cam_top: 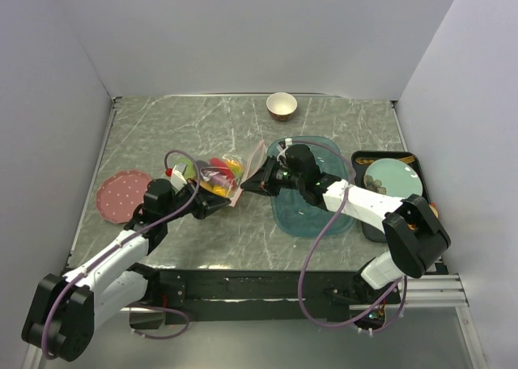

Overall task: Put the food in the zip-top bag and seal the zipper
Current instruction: Zip the zipper food storage bag at the center of the board.

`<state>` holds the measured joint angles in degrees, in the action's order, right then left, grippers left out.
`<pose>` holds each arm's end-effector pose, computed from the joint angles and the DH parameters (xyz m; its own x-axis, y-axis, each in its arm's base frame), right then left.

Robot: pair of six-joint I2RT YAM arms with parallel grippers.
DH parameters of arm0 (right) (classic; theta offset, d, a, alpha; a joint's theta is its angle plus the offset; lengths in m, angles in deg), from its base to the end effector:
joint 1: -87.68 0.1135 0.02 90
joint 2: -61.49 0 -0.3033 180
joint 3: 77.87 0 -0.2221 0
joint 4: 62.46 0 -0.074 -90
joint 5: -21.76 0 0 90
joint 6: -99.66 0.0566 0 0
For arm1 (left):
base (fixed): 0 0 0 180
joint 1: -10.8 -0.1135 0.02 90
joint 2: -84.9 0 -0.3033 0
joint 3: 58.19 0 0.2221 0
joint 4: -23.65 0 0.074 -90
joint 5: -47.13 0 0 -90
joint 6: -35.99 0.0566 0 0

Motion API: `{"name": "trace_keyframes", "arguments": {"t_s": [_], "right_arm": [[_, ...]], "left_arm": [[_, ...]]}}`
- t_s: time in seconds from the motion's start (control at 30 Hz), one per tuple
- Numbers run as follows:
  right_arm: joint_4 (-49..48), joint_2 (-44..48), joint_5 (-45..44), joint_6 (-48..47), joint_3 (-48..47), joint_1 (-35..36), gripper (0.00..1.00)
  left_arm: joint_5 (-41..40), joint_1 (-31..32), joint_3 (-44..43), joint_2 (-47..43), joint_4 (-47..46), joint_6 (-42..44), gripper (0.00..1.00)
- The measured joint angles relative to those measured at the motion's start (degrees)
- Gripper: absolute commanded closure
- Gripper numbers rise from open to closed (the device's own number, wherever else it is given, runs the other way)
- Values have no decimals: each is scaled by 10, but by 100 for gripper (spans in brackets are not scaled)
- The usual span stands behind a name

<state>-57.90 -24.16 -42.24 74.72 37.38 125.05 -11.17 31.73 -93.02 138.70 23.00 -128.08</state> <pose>0.2371 0.2123 0.2830 -0.9239 0.3198 -0.2098 -0.0529 0.4365 0.8982 0.1452 -0.0874 0.2477 -0.8209 -0.5620 -0.1017 -0.0710 0.2772 -0.9582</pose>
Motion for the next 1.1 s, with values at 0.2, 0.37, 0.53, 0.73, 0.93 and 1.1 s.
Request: {"name": "trace_keyframes", "arguments": {"t_s": [0.2,0.37,0.53,0.73,0.93,1.1], "right_arm": [[0,0,0,0,0,-2,88],[0,0,1,-2,-1,-6,88],[2,-1,5,-6,-3,-13,88],[9,-15,10,-17,-17,-20,88],[12,-17,13,-20,-19,-30,88],[12,-17,16,-19,-19,-38,88]], "left_arm": [[3,-1,-5,-5,15,6,99],[6,-4,-5,-7,18,8,99],[9,-5,-5,-11,23,10,99],[10,-10,-9,-16,34,15,99],[11,-10,-9,-18,45,19,99],[14,-10,-11,-20,51,26,99]]}}
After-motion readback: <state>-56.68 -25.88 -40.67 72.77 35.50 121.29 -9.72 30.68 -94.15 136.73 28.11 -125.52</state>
